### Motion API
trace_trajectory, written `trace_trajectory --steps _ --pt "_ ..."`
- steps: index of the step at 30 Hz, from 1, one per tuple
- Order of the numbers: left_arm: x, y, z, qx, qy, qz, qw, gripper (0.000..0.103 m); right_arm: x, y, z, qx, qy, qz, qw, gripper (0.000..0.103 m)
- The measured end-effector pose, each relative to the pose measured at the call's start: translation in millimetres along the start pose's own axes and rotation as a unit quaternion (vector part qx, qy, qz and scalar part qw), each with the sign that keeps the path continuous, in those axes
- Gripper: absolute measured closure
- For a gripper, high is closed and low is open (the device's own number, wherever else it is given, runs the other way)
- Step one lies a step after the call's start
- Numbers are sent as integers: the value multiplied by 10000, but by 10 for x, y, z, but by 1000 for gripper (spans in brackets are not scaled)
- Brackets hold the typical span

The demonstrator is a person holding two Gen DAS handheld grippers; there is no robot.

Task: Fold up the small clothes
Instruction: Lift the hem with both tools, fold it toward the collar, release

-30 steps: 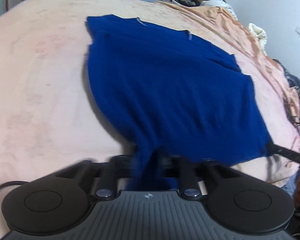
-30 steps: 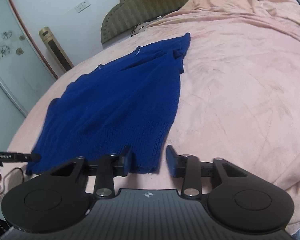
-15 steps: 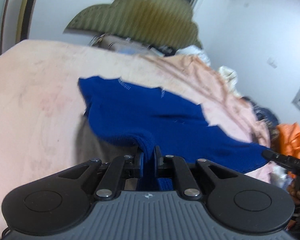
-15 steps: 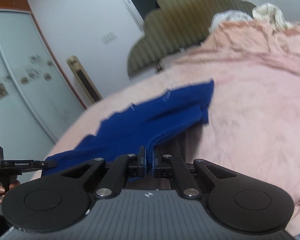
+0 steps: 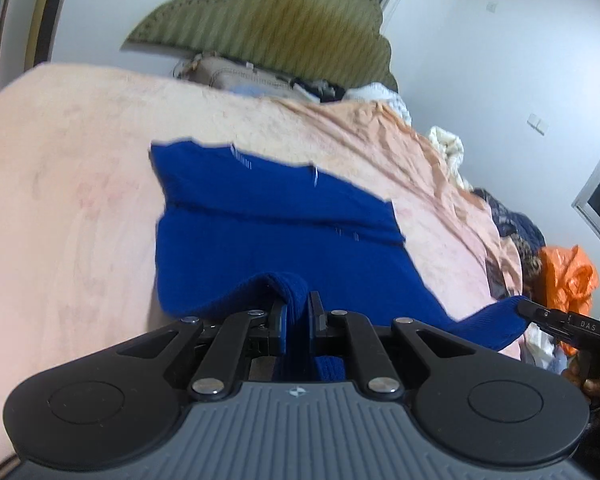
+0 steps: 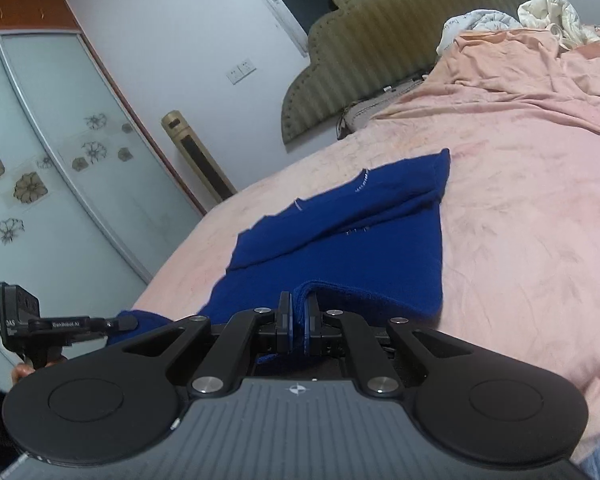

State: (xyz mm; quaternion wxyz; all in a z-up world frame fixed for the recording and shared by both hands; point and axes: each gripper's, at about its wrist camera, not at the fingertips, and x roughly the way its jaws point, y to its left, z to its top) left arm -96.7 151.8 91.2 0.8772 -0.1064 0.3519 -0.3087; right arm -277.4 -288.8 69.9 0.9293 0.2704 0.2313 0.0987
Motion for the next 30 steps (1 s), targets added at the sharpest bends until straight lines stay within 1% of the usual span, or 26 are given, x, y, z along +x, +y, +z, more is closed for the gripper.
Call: trace_trajectory --steps 4,7,10,18,23,30 --pt "89 18 317 -132 -308 30 9994 94 107 -57 227 125 -332 75 9993 95" --pt "251 -9 558 -90 -455 200 9987 94 280 -163 430 288 -628 123 9975 95" --pt "499 -18 779 -42 -488 429 9979 94 517 -271 617 486 -811 131 9954 95" --pt "1184 115 1349 2 -531 622 9967 94 1232 -507 1095 683 -1219 -149 9901 95" --pt "1722 290 1610 -52 -366 764 9964 94 1737 -713 1337 735 -1204 -415 9891 95" --pt "2520 622 1750 -298 3 1165 9927 94 2558 -1137 1537 986 -873 -771 9883 95"
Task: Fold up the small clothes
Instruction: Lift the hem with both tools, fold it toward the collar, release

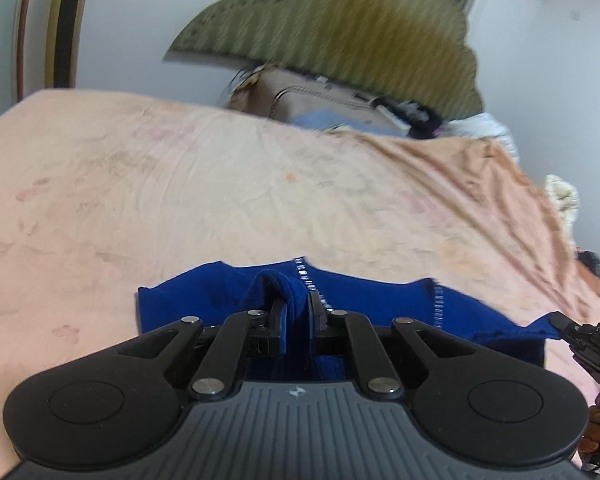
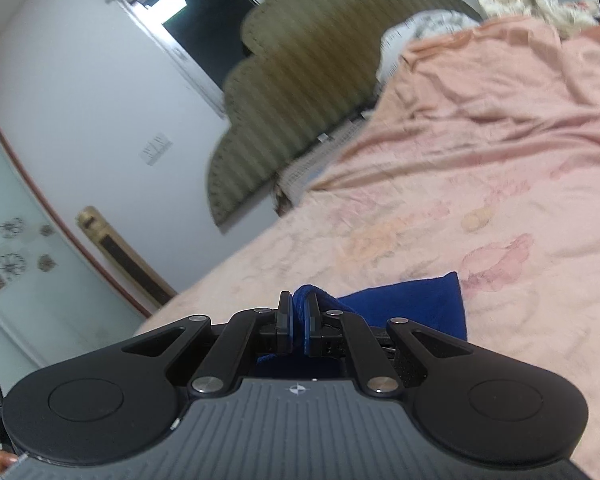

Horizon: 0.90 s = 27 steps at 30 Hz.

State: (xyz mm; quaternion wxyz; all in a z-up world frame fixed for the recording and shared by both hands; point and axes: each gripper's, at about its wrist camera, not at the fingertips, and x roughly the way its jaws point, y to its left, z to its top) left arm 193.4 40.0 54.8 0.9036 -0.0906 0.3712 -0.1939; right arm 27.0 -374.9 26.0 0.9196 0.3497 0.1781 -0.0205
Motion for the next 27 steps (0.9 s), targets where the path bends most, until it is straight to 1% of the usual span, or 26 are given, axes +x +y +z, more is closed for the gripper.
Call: trace_trajectory --steps 3,5,8,10,11,12,13,14,15,16,18,20,21,24,26,27 --pt "332 82 15 -83 216 136 9996 93 360 -144 -3 153 160 -188 9996 95" --pt "484 158 21 -232 335 189 9990 92 575 -224 -12 215 296 -258 9990 95" --pt "623 310 39 -695 529 184 9960 84 815 -313 -33 259 429 -480 9976 93" --pt "622 438 48 -1031 507 38 9934 78 928 -376 -34 357 497 -541 9967 87" --pt "604 476 60 -1130 472 22 9925 70 950 -402 -29 387 488 -629 9961 83" --pt "569 520 69 -1197 414 72 9919 57 961 -426 -16 407 459 -708 9956 78" --pt "510 566 78 -1224 293 222 9918 48 950 -433 -1 407 411 -757 9955 76" --pt "458 586 90 -1221 161 354 9917 32 919 -426 14 363 340 -806 9955 73" --pt "387 615 96 -1190 -19 508 9916 29 872 -391 26 236 241 -867 9957 73" --pt "335 629 107 -1138 -129 618 9915 29 818 -351 43 75 170 -895 9958 73" --pt "243 645 121 -1010 -210 742 9919 29 758 -274 72 -254 144 -908 9954 69" --pt "194 617 118 -849 -201 746 9934 29 780 -221 82 -539 255 -932 9939 63" --pt "178 576 107 -678 -183 761 9946 29 811 -216 81 -620 350 -928 9931 61" --pt "219 368 76 -24 -129 916 9957 29 1007 -209 45 -798 875 -884 9890 60" --pt "291 169 51 537 -83 1020 9933 29 1159 -177 -32 -1070 1203 -908 9828 60" --pt "320 82 24 802 -76 1061 9911 29 1218 -149 -74 -1230 1294 -957 9793 64"
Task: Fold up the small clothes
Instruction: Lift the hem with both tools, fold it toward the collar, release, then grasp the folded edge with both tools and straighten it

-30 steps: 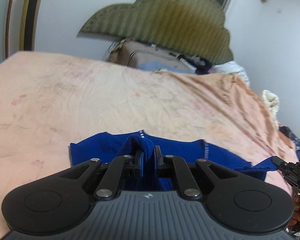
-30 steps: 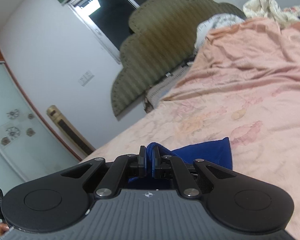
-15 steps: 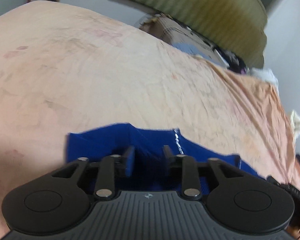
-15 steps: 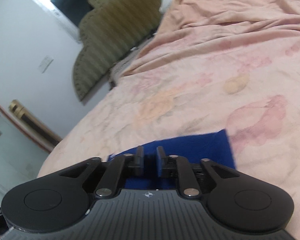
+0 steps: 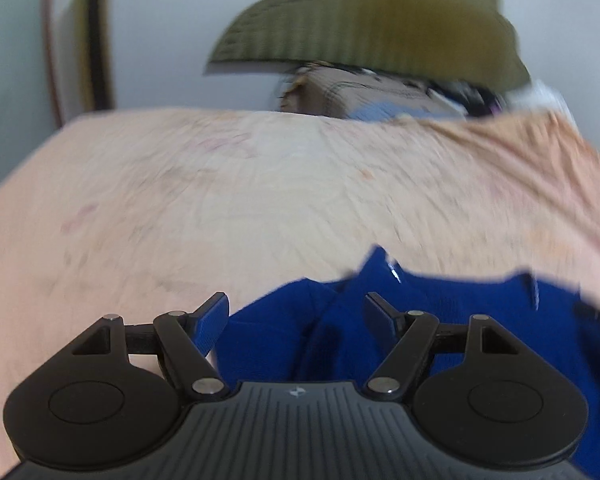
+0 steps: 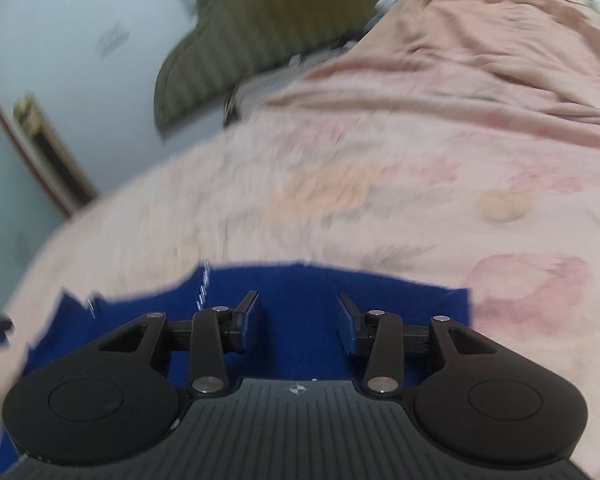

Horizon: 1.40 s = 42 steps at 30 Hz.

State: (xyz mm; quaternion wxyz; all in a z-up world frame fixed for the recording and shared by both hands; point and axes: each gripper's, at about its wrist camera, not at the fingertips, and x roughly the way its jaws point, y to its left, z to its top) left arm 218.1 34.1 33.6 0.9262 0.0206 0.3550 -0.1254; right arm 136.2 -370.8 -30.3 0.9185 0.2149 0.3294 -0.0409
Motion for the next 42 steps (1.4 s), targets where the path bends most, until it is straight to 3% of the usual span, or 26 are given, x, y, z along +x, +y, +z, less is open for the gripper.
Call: trace_trajectory --steps 1,2,3,8,12,15,17,19,22,26,28,30,34,36,37,38,42 --pt "11 -90 -24 264 -45 50 9996 29 21 50 -19 -160 3 -87 9998 69" --pt "27 -150 -48 455 -82 108 9989 29 23 104 -24 -365 -48 -231 9991 90" --pt "72 -213 -62 650 -78 221 9976 29 11 157 -27 -562 -123 -398 9975 96" --pt "383 -104 -115 715 114 1031 9920 29 -84 185 5 -878 -446 -1041 9897 102" --pt "290 62 -186 593 189 1396 9883 29 -126 51 -19 -554 -432 -1215 9901 88" --pt "8 227 -256 400 138 1170 9922 29 -391 -2 -87 -212 -647 -979 9929 70" --pt "-207 342 -337 224 190 794 9964 29 -618 19 -187 -154 -752 -682 9947 64" --pt "-396 471 -452 28 360 195 9992 29 -860 30 -307 -223 -805 -550 9950 61" --pt "-613 553 -659 -124 604 -585 9964 29 -1158 -7 -501 -242 -729 -419 9962 57" --pt "-784 586 -941 -285 802 -1129 9900 30 -1456 -111 -765 2 -489 -170 9987 56" --pt "-809 593 -1058 -337 878 -1216 9881 40 -1554 -143 -899 105 -330 -106 9993 55" --pt "-798 579 -1135 -353 1059 -1295 9853 61 -1616 -172 -1023 191 -197 -90 9996 53" --pt "-852 520 -1196 -300 1069 -1445 9833 77 -1688 -203 -1194 262 -93 -58 9996 53" --pt "-900 470 -1174 -219 976 -1419 9848 94 -1699 -197 -1231 266 -66 19 9996 74" --pt "-918 459 -1170 -222 950 -1429 9849 94 -1694 -182 -1241 223 -46 37 9997 83" --pt "-938 463 -1170 -261 910 -1430 9852 96 -1687 -168 -1250 188 -55 -1 9998 98" --pt "-1047 559 -1177 -418 804 -1430 9856 97 -1778 -198 -1247 375 -348 -44 9987 99"
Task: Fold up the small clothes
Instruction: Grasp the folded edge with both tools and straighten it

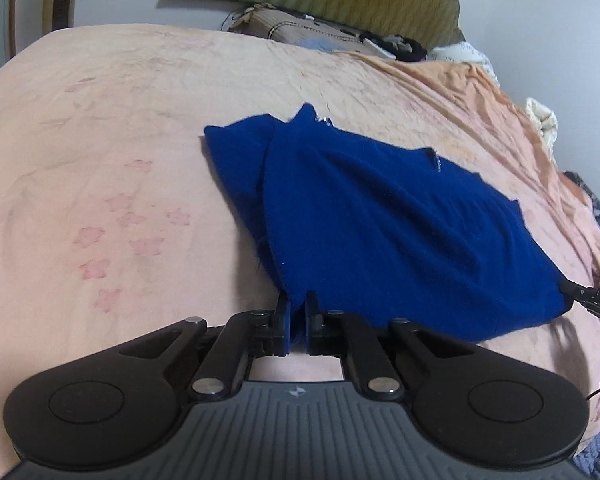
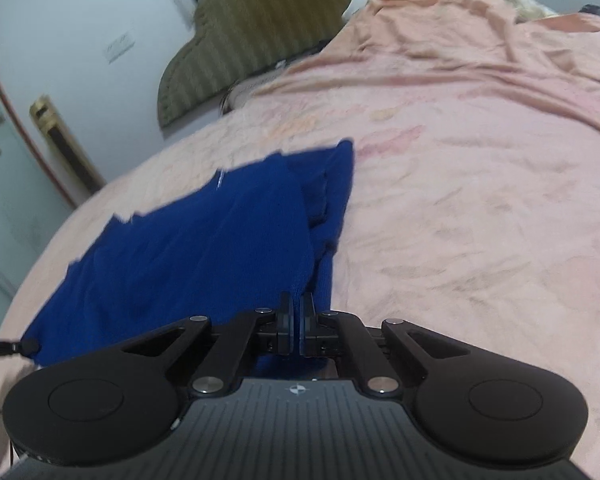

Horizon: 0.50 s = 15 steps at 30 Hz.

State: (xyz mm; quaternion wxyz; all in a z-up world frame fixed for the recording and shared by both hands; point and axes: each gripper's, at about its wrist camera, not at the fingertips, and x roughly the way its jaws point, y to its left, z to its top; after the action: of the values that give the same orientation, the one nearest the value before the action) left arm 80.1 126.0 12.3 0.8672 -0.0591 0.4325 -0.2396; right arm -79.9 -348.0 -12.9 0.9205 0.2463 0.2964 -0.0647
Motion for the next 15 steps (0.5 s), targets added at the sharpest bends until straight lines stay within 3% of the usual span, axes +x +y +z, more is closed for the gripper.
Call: trace_trajectory --steps 4,8,12,13,14,15 --pt "-120 85 -76 8 -41 -20 10000 98 -172 -39 29 36 -196 -19 9998 99" --pt "40 144 -188 57 261 155 9995 99 -175 -109 -23 -2 -20 -131 9999 99" --pt "-36 142 -162 129 198 129 9996 98 -63 -87 -75 -93 196 -247 9995 98" --pt "-88 127 -132 170 135 187 9996 97 -52 -46 -80 -173 233 -325 9991 96" --pt "-140 108 -111 224 39 270 9994 97 -60 -6 -73 -235 184 -441 9986 85" --pt "-197 59 -63 340 -84 429 9985 97 -77 35 -55 -283 93 -542 9981 85"
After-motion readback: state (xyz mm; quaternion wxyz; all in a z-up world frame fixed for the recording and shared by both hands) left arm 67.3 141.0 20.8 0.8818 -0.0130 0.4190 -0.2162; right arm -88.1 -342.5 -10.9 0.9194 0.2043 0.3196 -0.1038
